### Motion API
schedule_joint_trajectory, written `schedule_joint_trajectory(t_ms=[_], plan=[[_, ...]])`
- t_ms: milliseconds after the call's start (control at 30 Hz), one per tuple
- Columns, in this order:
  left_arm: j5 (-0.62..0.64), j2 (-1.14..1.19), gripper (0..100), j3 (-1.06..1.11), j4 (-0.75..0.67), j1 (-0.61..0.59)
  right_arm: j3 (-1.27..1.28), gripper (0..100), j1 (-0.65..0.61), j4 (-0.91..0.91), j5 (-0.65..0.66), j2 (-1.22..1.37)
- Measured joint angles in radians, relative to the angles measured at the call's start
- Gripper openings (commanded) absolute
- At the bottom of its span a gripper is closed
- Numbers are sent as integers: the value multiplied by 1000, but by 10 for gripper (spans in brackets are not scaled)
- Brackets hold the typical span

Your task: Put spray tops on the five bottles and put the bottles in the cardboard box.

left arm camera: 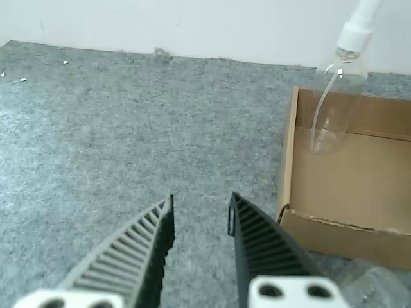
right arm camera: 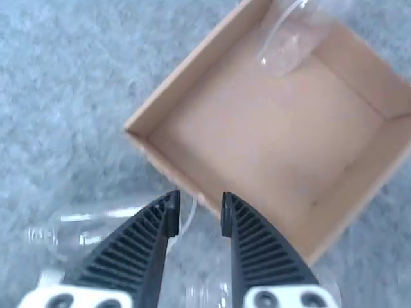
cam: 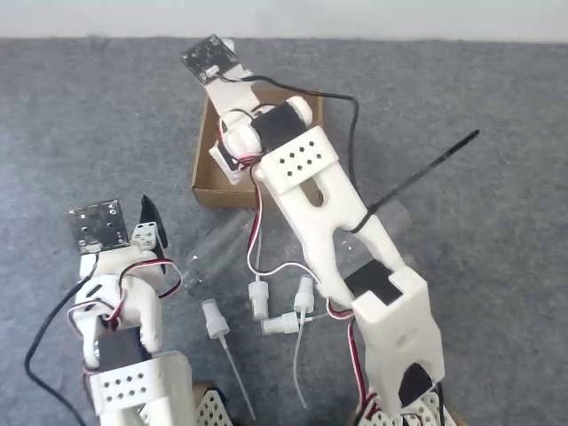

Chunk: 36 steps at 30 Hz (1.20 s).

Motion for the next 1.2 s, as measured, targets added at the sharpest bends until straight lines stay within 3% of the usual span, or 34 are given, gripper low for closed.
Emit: schedule_joint_trajectory(t_ms=[567,800,1067,1200], plan=[[0,0,135,0,0,0,-2,70,3,216,-2,-170],[0,0,135,0,0,0,11,71,5,218,-104,-193],[5,0,135,0,0,-51,281,74,5,218,-120,-359],[48,0,135,0,0,-63,397,176,5,218,-121,-416]])
